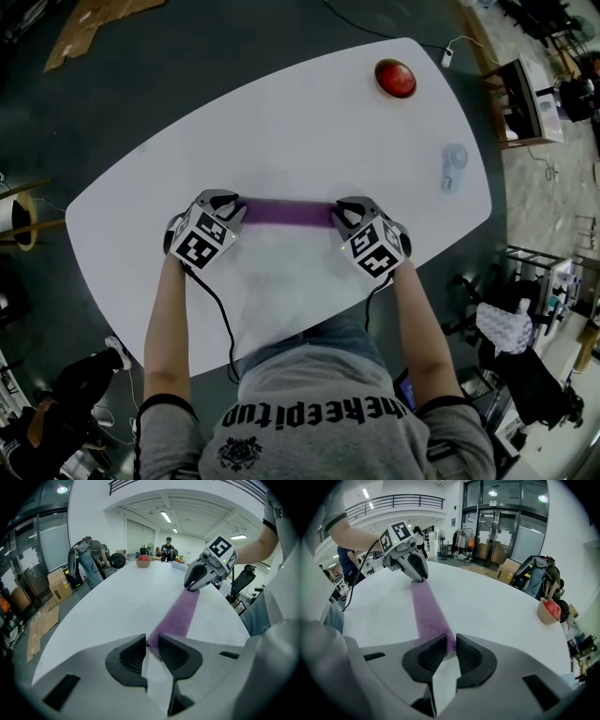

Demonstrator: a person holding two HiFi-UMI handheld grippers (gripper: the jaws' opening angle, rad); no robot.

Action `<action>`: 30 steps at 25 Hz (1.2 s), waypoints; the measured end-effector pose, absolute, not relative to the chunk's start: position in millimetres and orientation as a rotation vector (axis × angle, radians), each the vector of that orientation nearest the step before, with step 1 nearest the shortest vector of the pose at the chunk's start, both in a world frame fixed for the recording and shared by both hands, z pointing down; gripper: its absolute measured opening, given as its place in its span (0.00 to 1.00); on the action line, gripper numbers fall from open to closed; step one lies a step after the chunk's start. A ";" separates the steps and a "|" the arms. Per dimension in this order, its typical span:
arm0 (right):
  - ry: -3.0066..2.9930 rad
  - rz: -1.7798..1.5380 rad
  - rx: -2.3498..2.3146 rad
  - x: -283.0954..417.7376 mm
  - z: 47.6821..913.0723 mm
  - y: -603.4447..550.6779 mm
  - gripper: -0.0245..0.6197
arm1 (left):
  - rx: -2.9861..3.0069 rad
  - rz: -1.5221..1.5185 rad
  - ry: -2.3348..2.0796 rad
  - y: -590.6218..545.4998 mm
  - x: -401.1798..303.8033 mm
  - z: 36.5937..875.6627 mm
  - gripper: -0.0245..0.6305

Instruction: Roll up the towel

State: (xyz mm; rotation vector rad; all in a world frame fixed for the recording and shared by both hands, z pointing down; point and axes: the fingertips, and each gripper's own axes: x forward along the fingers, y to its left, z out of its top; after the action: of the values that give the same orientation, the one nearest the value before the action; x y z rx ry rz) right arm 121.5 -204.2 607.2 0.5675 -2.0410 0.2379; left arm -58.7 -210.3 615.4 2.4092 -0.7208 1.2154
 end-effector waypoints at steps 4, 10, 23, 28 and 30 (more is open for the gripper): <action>-2.052 0.237 0.571 124.4 606.8 -203.4 0.13 | 2.407 1.212 -0.744 -211.1 -54.9 616.8 0.17; -2.099 0.295 0.600 129.1 604.8 -202.6 0.13 | 2.376 1.173 -0.866 -211.4 -56.8 606.5 0.17; -2.255 0.321 0.687 129.4 564.8 -189.7 0.08 | 2.296 0.934 -1.298 -195.3 -54.5 553.1 0.09; -2.322 0.287 0.718 134.1 538.8 -176.4 0.04 | 2.295 0.751 -1.430 -175.4 -39.1 522.3 0.05; -2.351 0.263 0.735 130.8 525.3 -172.4 0.04 | 2.295 0.683 -1.494 -170.4 -37.0 506.5 0.05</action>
State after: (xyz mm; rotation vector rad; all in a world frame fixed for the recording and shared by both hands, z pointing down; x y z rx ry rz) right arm 130.8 -172.4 525.3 0.7348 -2.3509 0.2630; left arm -37.0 -170.4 506.5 2.2955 -1.4943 0.6828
